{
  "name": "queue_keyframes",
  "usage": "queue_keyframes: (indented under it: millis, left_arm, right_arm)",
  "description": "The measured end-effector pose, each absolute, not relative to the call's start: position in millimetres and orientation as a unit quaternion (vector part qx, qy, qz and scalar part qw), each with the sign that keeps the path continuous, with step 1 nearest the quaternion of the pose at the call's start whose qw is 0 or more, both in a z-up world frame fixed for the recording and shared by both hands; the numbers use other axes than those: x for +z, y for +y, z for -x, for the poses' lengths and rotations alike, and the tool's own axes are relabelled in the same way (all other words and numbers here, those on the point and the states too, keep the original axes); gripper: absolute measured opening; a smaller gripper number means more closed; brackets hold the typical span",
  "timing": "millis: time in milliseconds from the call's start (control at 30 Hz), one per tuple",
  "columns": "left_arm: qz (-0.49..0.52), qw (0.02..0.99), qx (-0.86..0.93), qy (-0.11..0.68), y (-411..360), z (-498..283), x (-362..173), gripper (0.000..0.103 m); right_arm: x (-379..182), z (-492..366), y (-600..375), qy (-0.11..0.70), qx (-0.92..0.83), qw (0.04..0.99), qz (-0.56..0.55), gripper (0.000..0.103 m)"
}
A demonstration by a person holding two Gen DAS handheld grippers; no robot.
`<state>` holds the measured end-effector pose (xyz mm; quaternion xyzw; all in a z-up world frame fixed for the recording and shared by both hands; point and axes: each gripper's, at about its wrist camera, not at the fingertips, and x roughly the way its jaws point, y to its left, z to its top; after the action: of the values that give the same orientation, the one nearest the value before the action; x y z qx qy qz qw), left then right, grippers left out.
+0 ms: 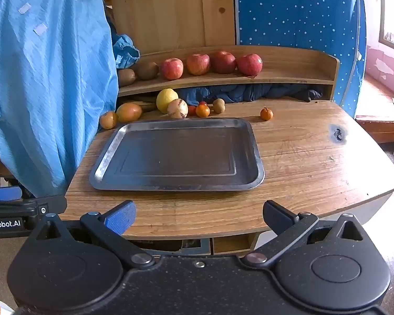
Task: Organize fruits
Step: 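Move both tools toward the fruits beside the steel tray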
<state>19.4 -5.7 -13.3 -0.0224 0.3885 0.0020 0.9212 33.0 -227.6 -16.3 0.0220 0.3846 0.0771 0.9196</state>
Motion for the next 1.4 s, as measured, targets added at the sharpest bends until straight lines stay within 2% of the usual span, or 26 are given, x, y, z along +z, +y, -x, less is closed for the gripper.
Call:
queue_keyframes:
  millis: [1400]
  left_arm:
    - [0.029,0.901,0.026,0.431,-23,-42,-29,0.103]
  right_arm:
    - [-33,-60,-249,0.423,0.097,0.9,-0.035,0.102]
